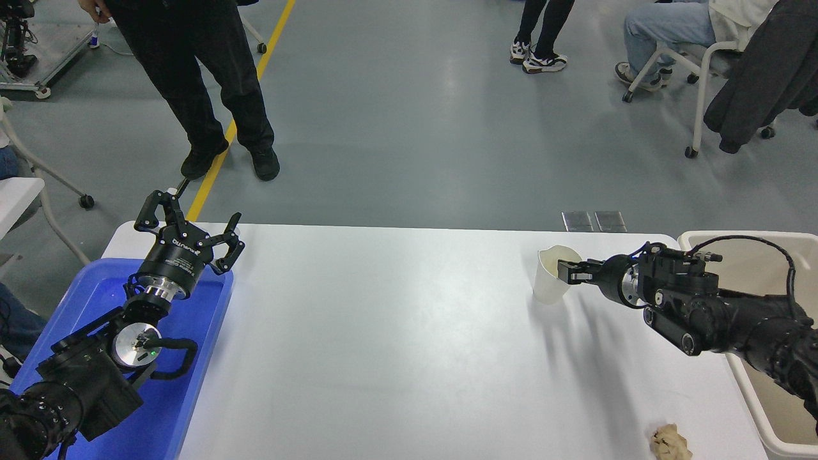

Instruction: Dispose of the paper cup in the dustbin

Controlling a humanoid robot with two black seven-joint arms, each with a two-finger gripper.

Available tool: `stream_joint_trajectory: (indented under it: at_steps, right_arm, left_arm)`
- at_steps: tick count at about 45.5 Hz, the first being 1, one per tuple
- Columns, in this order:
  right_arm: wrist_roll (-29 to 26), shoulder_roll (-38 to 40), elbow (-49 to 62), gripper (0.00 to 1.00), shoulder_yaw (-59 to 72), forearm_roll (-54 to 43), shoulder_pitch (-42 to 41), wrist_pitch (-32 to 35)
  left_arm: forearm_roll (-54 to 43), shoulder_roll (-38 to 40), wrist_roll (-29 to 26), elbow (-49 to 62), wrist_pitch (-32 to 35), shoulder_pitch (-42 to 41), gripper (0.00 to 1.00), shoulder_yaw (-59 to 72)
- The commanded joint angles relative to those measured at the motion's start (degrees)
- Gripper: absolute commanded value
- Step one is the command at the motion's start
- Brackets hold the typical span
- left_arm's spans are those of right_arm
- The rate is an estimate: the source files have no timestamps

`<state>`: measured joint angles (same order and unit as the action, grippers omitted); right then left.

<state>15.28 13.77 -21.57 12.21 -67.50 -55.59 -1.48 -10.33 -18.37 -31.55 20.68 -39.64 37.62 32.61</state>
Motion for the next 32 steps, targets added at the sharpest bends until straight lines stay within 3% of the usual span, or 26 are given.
stream_joint_trajectory:
  at_steps: [1,26,32]
  right_arm:
    - [0.01,0.03,-0.32,0.26,0.10,-0.09,-0.22,0.77]
    - [2.99,1.61,-0.84,0.00,1.06,-0.09,-1.36,3.32]
    - [4.84,3.46,-1.63,0.00,0.45,0.35,-2.33,4.64]
  left_arm:
    - [0.05,0.00,0.00,0.06,0.00,0.00,1.00,0.00]
    - [0.05,0.00,0.00,0.06,0.00,0.00,1.00,0.00]
    - [0.05,0.00,0.00,0.06,0.00,0.00,1.00,0.00]
